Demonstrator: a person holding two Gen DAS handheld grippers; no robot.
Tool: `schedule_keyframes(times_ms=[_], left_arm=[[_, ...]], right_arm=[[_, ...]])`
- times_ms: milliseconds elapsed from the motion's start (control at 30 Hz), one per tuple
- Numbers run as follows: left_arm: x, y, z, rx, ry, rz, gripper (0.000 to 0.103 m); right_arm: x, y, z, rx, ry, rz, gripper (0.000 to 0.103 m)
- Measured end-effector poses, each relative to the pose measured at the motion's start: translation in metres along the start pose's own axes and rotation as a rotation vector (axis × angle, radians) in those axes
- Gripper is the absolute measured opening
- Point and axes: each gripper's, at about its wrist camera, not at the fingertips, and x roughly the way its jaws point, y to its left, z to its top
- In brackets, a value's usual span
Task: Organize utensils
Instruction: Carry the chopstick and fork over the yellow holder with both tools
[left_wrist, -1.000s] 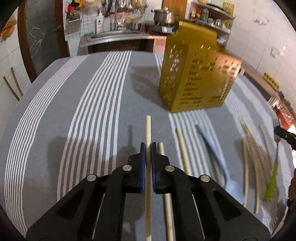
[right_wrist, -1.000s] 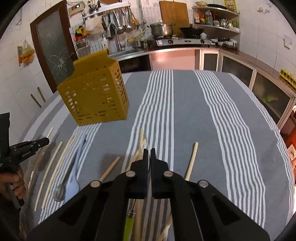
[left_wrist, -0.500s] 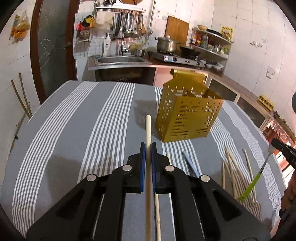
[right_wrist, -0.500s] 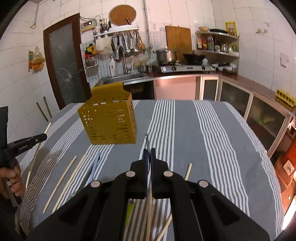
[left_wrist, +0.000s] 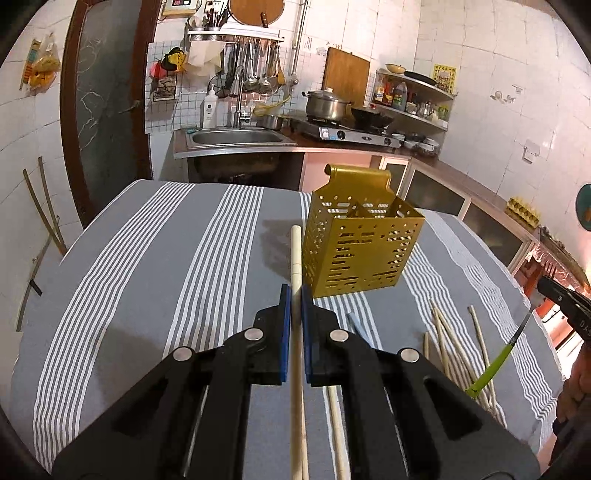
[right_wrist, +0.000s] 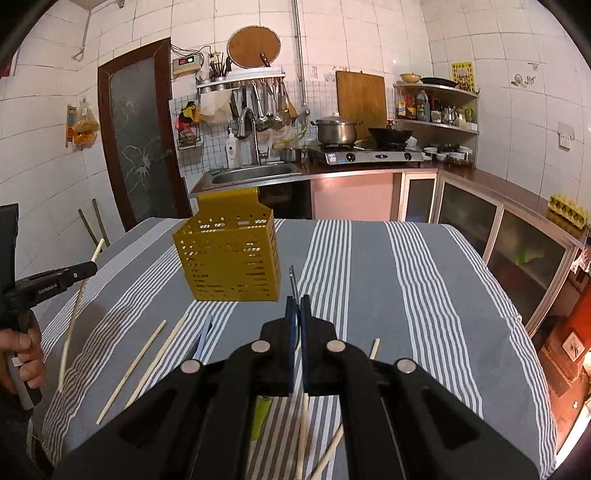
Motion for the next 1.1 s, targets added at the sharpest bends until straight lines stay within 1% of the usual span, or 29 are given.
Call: schedule_keyframes(times_ms=[300, 433, 533, 700, 800, 833, 867, 933, 967, 1067, 1100], left_arm=[[-0.009, 0.0, -0.001, 0.004, -0.018, 0.018, 0.004], [-0.017, -0.003, 0.003, 0.016, -0.047, 0.04, 0.004], [-0.022, -0.007, 0.011, 0.035, -0.073, 0.051, 0.004], [-0.03, -0.011, 0.037, 0.045, -0.133, 0.047, 0.004], [-0.034, -0.017, 0.062, 0.059, -0.185, 0.037, 0.004], [-0.034, -0.021, 0.076, 0.062, -0.215, 0.024, 0.004], [-0.034, -0.023, 0.084, 0.059, -0.231, 0.013, 0.004], [-0.033, -0.03, 0.107, 0.055, -0.279, -0.041, 0.004], [-0.032, -0.037, 0.117, 0.065, -0.3, -0.056, 0.004], [-0.021, -0.052, 0.146, 0.082, -0.348, -0.088, 0.004], [-0.018, -0.058, 0.153, 0.092, -0.367, -0.083, 0.004]], right_arm=[[-0.009, 0.002, 0.002, -0.007, -0.011, 0.001, 0.002], [-0.012, 0.005, 0.008, -0.02, -0.031, -0.014, 0.002], [-0.014, 0.008, 0.016, -0.03, -0.05, -0.017, 0.002], [-0.019, 0.012, 0.041, -0.057, -0.109, -0.033, 0.002], [-0.019, 0.018, 0.069, -0.082, -0.167, -0.04, 0.002], [-0.019, 0.021, 0.078, -0.09, -0.188, -0.042, 0.002], [-0.017, 0.023, 0.09, -0.096, -0.212, -0.042, 0.002], [-0.012, 0.028, 0.11, -0.1, -0.245, -0.037, 0.002], [-0.007, 0.031, 0.121, -0.104, -0.262, -0.036, 0.002], [0.008, 0.04, 0.148, -0.118, -0.291, -0.035, 0.002], [0.013, 0.043, 0.154, -0.121, -0.298, -0.036, 0.002]])
